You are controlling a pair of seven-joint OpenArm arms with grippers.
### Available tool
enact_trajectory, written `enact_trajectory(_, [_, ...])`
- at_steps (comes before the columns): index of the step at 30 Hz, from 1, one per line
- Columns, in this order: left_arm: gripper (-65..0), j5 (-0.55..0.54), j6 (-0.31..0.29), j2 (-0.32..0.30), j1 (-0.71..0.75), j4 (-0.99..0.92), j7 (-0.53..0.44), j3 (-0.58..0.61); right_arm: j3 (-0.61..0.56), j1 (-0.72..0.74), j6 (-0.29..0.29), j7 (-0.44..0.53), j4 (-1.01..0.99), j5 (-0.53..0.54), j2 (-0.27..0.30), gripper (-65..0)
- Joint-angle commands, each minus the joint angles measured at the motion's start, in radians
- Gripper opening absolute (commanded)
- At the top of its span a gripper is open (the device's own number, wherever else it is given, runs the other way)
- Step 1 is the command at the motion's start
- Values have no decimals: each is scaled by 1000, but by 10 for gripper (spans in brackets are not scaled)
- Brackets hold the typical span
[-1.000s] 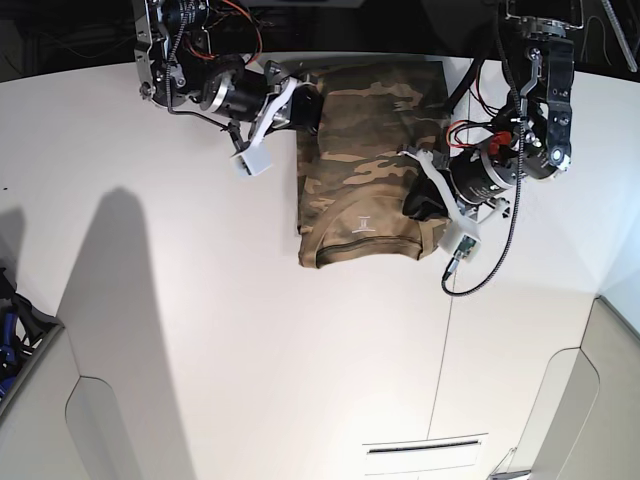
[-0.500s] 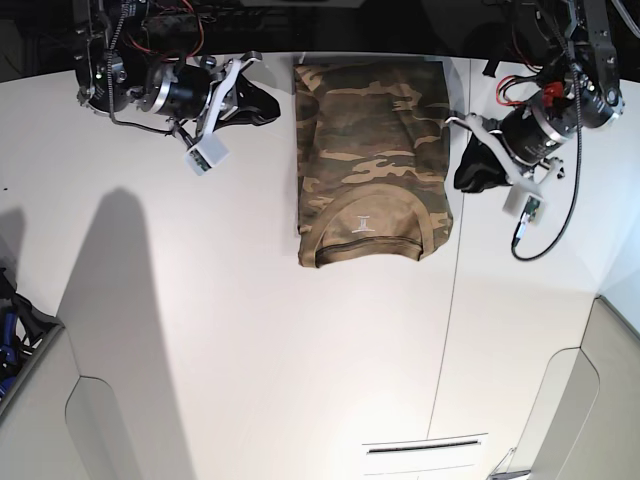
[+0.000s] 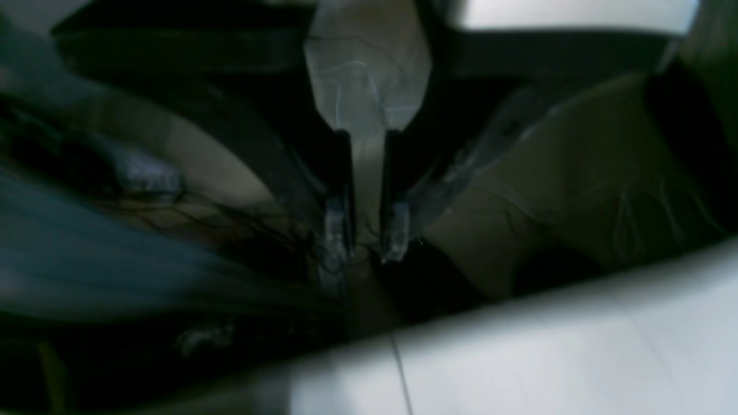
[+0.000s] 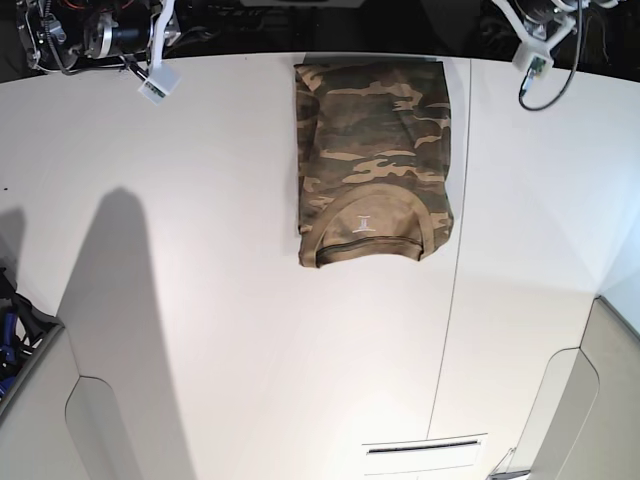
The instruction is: Fold the T-shirt properly
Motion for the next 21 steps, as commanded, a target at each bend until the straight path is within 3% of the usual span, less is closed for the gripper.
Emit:
enact_trajectory(1, [-559, -3, -31, -7, 45, 15, -10, -6, 0, -20, 5, 3, 15, 26, 18, -650])
enact_trajectory(5, [-559, -24, -101, -39, 142, -7, -15, -5, -31, -91, 5, -15, 14, 24, 34, -650])
enact_trajectory(10, [-559, -37, -104, -121, 174, -120, -26, -3, -143, -157, 5, -14, 3, -45, 33, -650])
enact_trajectory(14, [-559, -35, -100, -160, 174, -293, -160, 31, -278, -169, 4, 2, -54, -168, 33, -650])
enact_trajectory(17, [-559, -3, -101, -175, 154, -428, -267, 102, -364, -169, 3, 92, -118, -282, 32, -650])
enact_trajectory(21, [-559, 42, -100, -179, 45, -626, -283, 231, -437, -169, 3, 262, -229, -490, 8, -650])
